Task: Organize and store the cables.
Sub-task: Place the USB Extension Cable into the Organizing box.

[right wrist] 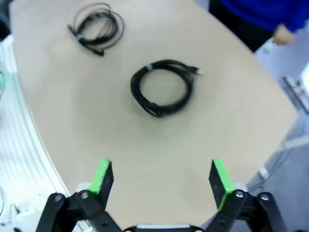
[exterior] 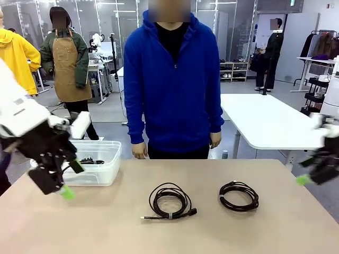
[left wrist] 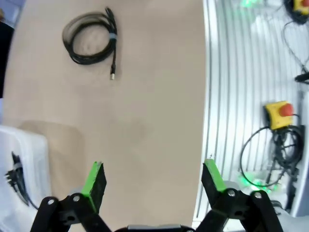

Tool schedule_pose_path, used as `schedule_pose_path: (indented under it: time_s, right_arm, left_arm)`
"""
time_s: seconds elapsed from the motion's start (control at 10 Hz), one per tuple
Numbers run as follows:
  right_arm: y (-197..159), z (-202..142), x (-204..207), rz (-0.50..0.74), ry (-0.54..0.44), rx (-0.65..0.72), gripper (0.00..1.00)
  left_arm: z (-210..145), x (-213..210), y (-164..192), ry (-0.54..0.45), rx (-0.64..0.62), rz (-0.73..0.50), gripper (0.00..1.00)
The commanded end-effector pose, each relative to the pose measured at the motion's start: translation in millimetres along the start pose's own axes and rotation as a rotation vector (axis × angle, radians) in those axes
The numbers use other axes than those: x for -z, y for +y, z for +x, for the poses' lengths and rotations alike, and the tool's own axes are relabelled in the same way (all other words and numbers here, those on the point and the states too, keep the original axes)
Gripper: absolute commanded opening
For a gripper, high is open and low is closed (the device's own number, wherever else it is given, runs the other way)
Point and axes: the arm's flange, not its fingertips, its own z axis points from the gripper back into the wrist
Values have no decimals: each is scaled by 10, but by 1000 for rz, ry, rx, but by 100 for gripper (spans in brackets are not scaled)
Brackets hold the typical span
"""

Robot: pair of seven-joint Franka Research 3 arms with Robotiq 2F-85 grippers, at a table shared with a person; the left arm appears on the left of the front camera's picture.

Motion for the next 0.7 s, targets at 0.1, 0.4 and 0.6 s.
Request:
schedule_pose_path:
  time_s: [0.1,0.4,0.6]
  right_arm:
    - [-278,-1009,-626,16,-256,164,100]
    - [-346,-1418,-674,-10,-374,221,100]
    - [-184,-1399,-845,-33,-303,242,100]
  left_arm:
    - [502,357,186,139,40,54,100]
    - [845,726,238,225,68,69,100]
    - [761,670,147,184,88,50,100]
